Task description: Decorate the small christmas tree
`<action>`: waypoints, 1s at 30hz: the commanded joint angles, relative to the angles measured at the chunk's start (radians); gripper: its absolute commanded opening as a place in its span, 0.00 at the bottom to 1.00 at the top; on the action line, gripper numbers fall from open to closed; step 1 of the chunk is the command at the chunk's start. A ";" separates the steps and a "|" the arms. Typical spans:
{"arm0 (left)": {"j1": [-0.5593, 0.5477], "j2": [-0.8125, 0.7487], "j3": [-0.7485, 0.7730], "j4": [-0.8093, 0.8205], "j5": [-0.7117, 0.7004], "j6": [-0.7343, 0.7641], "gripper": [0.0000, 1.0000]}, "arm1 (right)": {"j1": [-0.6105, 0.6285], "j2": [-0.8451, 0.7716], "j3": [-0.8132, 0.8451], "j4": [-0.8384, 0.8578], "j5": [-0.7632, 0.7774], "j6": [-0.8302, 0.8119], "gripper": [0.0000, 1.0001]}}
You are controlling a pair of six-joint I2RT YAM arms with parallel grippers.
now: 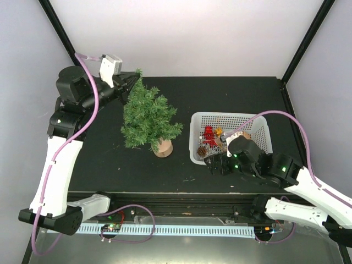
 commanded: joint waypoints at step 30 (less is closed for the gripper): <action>-0.118 -0.016 0.178 -0.215 -0.341 0.334 0.99 | -0.149 -0.006 -0.032 -0.114 -0.015 0.066 0.90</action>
